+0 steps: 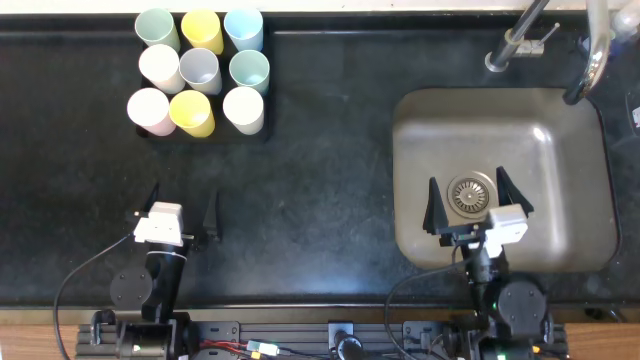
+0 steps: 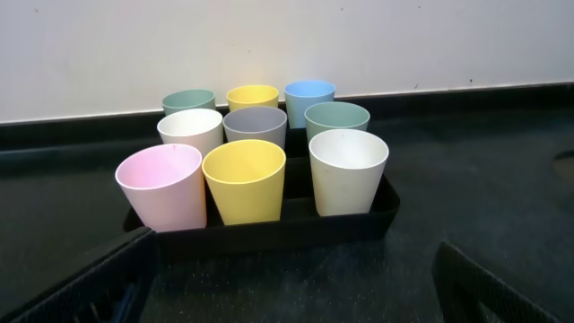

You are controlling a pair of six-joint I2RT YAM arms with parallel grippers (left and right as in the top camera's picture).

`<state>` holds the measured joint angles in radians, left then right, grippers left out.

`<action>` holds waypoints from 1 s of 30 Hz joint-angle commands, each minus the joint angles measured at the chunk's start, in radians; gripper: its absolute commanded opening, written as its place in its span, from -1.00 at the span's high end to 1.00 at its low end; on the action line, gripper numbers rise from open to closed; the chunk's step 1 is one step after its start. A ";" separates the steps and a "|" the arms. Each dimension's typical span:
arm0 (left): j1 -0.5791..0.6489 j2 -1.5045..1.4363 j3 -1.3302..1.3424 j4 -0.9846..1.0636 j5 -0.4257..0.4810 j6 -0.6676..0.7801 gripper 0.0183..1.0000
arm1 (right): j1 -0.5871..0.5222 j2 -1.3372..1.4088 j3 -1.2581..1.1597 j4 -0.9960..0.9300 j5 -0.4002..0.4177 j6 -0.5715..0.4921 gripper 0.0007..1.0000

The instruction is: Store Cups

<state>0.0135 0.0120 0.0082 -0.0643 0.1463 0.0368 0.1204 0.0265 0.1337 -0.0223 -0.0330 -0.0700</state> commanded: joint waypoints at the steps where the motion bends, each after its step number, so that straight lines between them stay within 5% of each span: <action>1: -0.003 -0.009 0.000 -0.003 0.011 0.016 -1.00 | 0.011 -0.024 -0.048 0.013 0.000 0.011 -0.99; 30: -0.003 -0.009 0.000 -0.003 0.010 0.015 -1.00 | 0.010 -0.023 -0.129 -0.053 0.005 0.011 -0.99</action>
<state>0.0135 0.0120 0.0082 -0.0643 0.1463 0.0368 0.1253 0.0147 0.0177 -0.0792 -0.0334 -0.0700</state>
